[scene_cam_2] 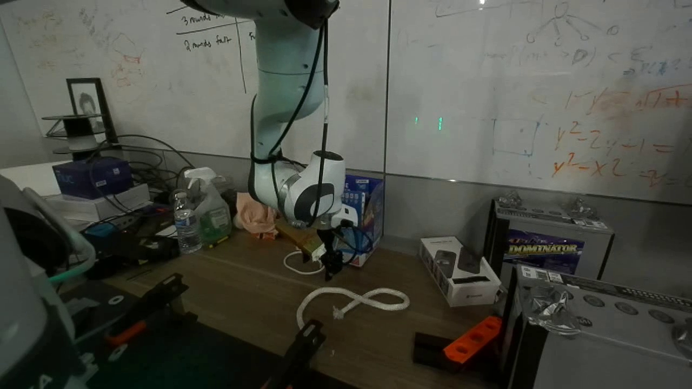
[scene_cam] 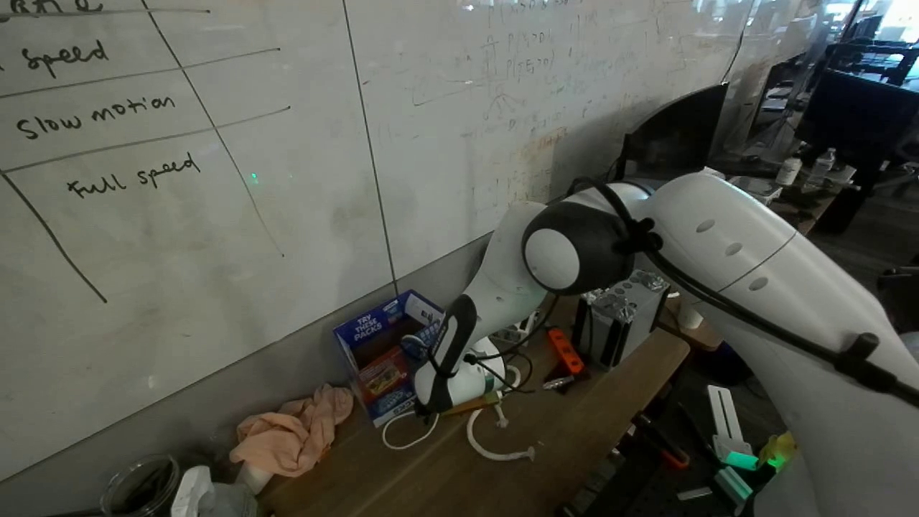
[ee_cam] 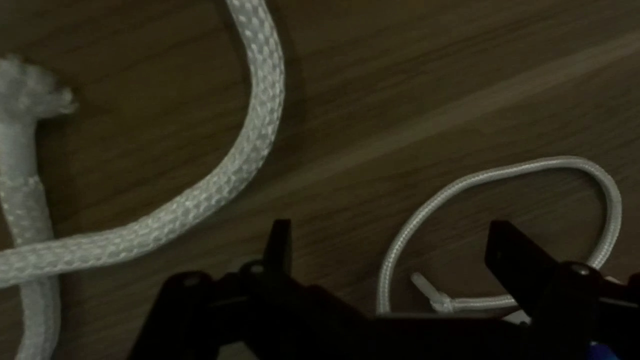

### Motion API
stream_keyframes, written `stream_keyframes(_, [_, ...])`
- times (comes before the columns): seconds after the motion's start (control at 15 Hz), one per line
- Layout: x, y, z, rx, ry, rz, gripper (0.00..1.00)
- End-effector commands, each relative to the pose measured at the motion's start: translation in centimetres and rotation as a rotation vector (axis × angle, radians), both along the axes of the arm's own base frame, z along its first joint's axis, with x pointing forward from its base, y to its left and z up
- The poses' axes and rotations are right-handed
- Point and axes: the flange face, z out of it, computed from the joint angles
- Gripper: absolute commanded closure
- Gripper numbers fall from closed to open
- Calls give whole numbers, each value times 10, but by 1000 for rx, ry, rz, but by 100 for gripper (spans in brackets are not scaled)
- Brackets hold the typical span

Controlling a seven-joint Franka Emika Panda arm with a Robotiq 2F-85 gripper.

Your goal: Pick up the ropes and put them in the blue box.

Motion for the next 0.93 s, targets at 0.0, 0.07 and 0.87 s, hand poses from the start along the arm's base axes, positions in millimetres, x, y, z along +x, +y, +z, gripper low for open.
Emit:
stream_keyframes(0.0, [16,-1,-6,-1,-36,-28,0])
stream_keyframes(0.07, [18,-2,-5,2,-46,-35,0])
stream_keyframes(0.87, [20,-5,5,1,-144,-51,0])
